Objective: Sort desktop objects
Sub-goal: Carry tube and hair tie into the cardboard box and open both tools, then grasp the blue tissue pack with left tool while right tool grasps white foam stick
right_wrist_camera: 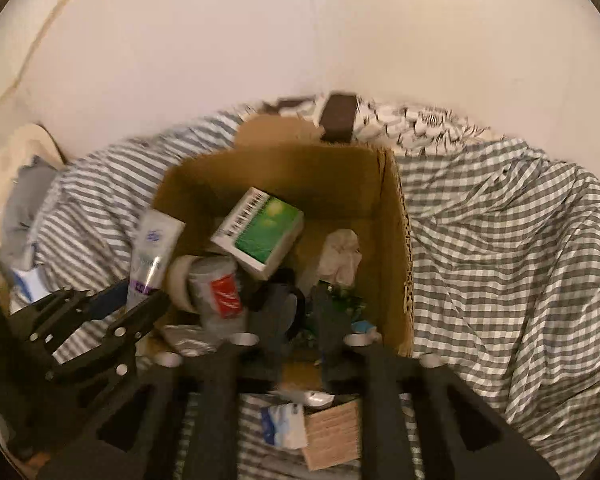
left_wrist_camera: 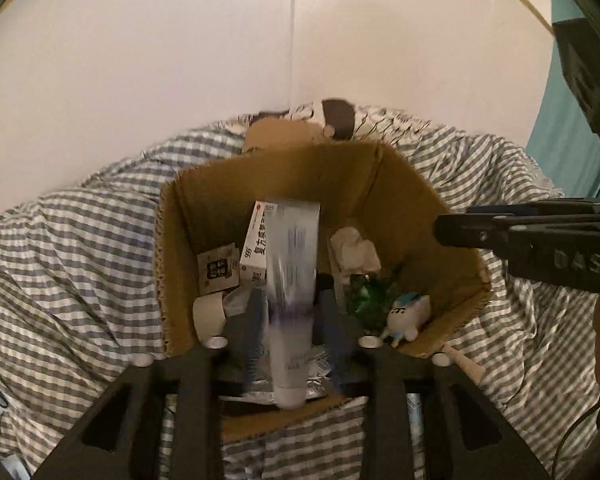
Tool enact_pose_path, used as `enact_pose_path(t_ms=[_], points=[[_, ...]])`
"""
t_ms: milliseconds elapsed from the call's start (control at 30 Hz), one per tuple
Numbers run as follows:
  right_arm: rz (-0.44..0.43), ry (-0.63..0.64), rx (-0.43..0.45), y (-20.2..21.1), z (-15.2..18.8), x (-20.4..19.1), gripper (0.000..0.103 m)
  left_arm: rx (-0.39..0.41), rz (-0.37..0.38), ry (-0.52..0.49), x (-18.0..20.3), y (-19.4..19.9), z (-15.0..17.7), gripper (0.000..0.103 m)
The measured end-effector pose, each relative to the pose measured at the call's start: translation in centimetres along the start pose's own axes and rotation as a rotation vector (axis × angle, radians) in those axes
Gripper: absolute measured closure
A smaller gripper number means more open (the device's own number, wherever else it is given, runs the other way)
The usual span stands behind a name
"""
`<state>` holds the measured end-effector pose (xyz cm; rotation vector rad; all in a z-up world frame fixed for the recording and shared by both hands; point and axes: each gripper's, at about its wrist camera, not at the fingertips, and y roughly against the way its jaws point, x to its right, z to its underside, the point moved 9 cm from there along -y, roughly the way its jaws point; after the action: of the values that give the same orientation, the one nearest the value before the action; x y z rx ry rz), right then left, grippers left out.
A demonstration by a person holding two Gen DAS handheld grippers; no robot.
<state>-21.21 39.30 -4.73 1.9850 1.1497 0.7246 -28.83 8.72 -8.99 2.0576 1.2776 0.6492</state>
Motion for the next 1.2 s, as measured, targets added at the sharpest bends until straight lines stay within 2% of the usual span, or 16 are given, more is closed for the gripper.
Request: enact_pose_path(t_ms=[33,67,133,367,567,700,867,967,1100,1200], points=[[-0.003,-0.001,0.011,-0.1,0.0,0.1,0.045,0.003,-0.004,0.006,-0.1,-0.2,0.1,0.031],[-0.007,0.002,0.02,-0.1,0.1,0.3,0.045,0.017,-0.007,0.009,0.1,0.0,0.1,0.02],[-0.002,0.0,0.032,0.4,0.5,0.6,0.045,0.053,-0.014,0.009,0.2,0.7,0.3,0.018],[-0.016,-0.007,0.097,4.7,4.0,2.5,0.045,0.063,-0.026,-0.026,1.8,4.6,2.9,0.009],[0.026,-0.015,0.1,6.5,10.8,5.3,0.045,0.044,0.009,-0.038,5.0,5.8,7.7,0.008],[-0.014,-0.036,0.055,4.4,15.0,7.2,0.044,-0.031,0.018,-0.07,7.5,3.2,11.1,0.008],[-0.004,0.012,0.025,1.8,17.9,8.2,0.036,-0.099,0.005,-0.146,9.7,-1.2,14.4,0.008],[-0.034,-0.069,0.008,0.2,19.1,9.6,0.035,-0.112,0.008,-0.135,10.3,-3.1,15.0,0.008],[-0.037,-0.153,-0.02,-1.8,20.4,11.3,0.035,-0.103,0.035,-0.058,11.0,-4.7,14.4,0.008],[-0.024,-0.154,-0.026,-2.2,20.7,11.6,0.035,-0.084,-0.006,-0.03,11.0,-5.9,13.7,0.011]])
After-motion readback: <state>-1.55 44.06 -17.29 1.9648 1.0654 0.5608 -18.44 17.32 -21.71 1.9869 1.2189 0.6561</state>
